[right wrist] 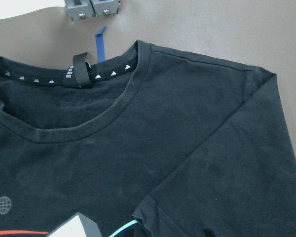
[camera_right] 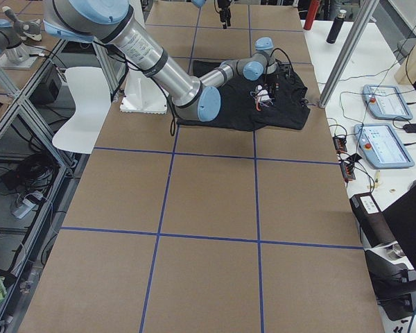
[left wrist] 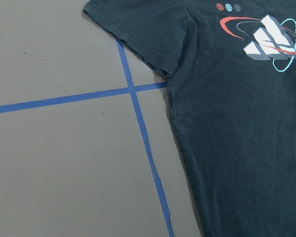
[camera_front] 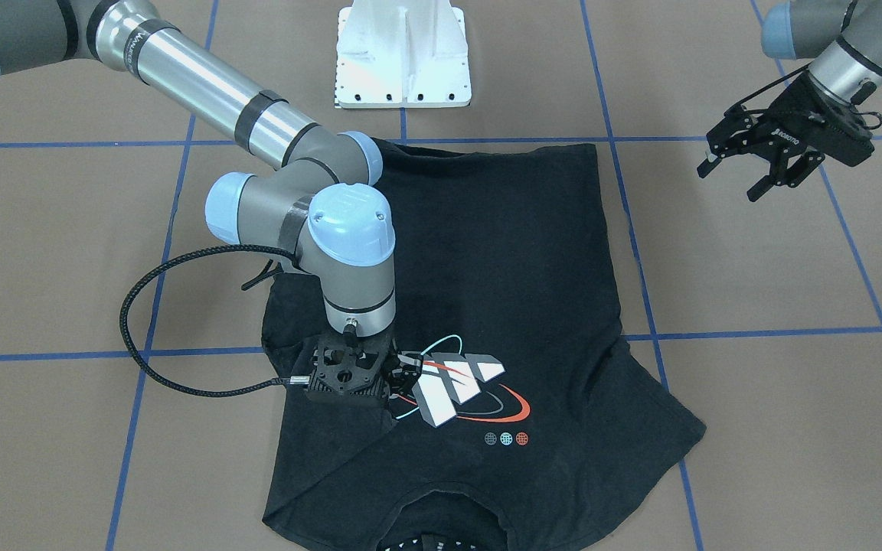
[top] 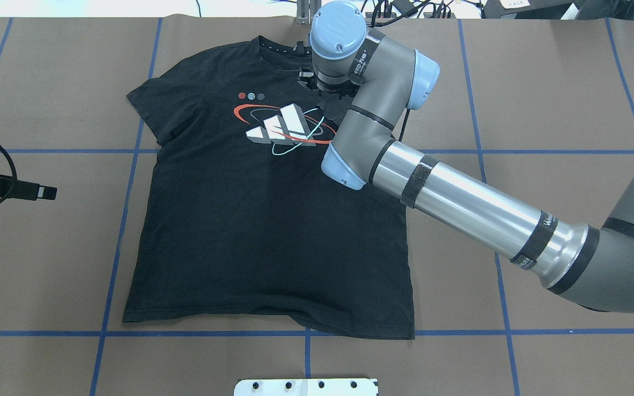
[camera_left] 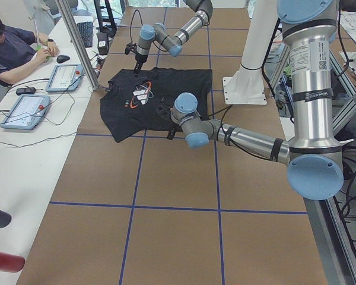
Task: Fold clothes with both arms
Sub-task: 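Grasp the sleeve with the right gripper and fold it toward the collar, then release the sleeve and draw the right gripper back while the left arm moves in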
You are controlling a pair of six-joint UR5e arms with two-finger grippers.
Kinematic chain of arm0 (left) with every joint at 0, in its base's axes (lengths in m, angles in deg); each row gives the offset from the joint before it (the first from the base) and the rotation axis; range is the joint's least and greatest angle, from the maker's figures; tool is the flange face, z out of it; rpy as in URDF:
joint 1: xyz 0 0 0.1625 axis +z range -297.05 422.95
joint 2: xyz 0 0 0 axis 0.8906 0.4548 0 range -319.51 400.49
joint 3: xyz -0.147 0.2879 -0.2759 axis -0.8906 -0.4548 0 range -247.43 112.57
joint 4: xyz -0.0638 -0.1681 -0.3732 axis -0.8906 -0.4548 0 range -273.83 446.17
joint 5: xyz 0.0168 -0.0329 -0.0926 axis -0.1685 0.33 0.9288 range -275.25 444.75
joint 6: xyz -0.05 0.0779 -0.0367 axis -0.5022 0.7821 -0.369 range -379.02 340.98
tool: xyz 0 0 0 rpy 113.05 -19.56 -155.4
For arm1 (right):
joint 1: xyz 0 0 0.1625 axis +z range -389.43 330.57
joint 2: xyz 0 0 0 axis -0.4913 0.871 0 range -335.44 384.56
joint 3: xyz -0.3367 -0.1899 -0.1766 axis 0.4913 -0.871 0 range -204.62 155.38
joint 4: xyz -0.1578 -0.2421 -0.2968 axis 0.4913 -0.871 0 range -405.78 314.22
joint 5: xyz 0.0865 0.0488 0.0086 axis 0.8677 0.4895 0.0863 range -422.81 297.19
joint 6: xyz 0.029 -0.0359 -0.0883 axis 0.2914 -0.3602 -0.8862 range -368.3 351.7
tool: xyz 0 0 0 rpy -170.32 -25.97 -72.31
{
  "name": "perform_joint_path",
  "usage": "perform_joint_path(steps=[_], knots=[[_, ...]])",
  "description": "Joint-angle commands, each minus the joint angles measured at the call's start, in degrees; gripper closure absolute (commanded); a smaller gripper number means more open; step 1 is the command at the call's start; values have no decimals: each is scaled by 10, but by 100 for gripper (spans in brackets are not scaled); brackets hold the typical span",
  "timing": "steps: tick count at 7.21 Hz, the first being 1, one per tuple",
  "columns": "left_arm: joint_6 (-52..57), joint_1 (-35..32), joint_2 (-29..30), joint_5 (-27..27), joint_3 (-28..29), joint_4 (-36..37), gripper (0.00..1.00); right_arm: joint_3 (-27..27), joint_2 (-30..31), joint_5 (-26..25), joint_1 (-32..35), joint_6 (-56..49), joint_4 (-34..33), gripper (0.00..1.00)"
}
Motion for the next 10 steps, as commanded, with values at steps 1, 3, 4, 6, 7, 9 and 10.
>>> perform_joint_path(steps=[1, 3, 4, 6, 7, 9, 10], knots=[[1, 0, 78, -19, 80, 1, 0, 57, 3, 58, 11, 1, -55, 0], [2, -3, 157, -62, 171, -1, 0, 170, 75, 76, 15, -5, -106, 0], [-3, -9, 204, -89, 216, -1, 0, 246, 144, 86, 19, -22, -107, 0], [-7, -24, 283, -145, 313, -3, 0, 362, 256, 98, 35, -91, -141, 0], [-6, -35, 333, -157, 389, -26, 0, 424, 297, 98, 35, -125, -183, 0], [-6, -42, 421, -178, 546, -103, 0, 499, 386, 99, 36, -155, -185, 0], [-5, -41, 433, -188, 577, -120, 0, 508, 399, 98, 36, -159, -185, 0]])
